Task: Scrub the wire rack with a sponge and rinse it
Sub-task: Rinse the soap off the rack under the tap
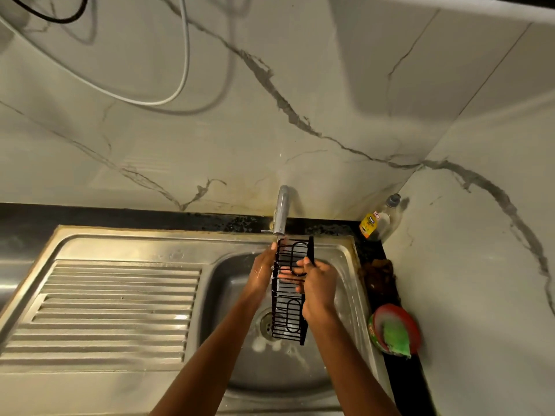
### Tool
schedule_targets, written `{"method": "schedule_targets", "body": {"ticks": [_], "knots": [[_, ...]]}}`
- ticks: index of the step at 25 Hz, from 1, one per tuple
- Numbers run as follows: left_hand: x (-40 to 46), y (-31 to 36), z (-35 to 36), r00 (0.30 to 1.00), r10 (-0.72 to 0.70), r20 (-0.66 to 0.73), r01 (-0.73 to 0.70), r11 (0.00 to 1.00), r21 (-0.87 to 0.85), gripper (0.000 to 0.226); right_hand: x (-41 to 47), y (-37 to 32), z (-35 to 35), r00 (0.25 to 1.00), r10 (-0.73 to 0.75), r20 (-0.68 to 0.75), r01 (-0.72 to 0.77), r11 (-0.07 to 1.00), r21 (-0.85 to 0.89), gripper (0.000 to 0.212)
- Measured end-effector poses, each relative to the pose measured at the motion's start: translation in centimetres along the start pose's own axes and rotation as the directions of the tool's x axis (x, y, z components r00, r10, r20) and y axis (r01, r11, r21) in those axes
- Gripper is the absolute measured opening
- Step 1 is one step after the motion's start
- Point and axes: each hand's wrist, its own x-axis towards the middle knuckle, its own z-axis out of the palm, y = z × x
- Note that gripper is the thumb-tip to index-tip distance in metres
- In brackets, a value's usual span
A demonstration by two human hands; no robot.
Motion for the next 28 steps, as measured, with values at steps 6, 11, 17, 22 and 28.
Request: {"method": "schedule_targets", "body": {"ticks": [6,11,17,22,28], "knots": [[5.3,-1.1,-0.7,0.871,-0.428,-0.239,0.171,0.722,-0.671,0.025,0.2,-0.1,-1.2,1.0,-0.021,0.022,0.021,0.999,-0.044,0.022],[10.5,-0.2,0.7,0.811,-0.533,-0.242,0.26,0.699,-0.667,0.038,1.1,0.1,-1.9,0.999,-0.019,0.05,0.021,0.999,-0.034,0.022],[8.8,1.1,1.4,0.818,-0.329,-0.472,0.262,0.943,-0.205,0.021,1.0,0.4,-1.5,0.997,0.018,0.078,-0.017,1.0,-0.021,0.021],[6.4,0.3,1.0,0.977,-0.103,-0.186,0.059,0.972,-0.227,0.03,2.5,-0.4,-0.2,0.998,0.031,0.05,-0.032,0.999,0.014,0.021],[4.9,0.2,0.7,0.979,-0.202,-0.043,0.177,0.928,-0.329,0.044,2.6,-0.3,0.5,0.998,0.027,0.052,-0.028,0.999,0.018,0.022]]}}
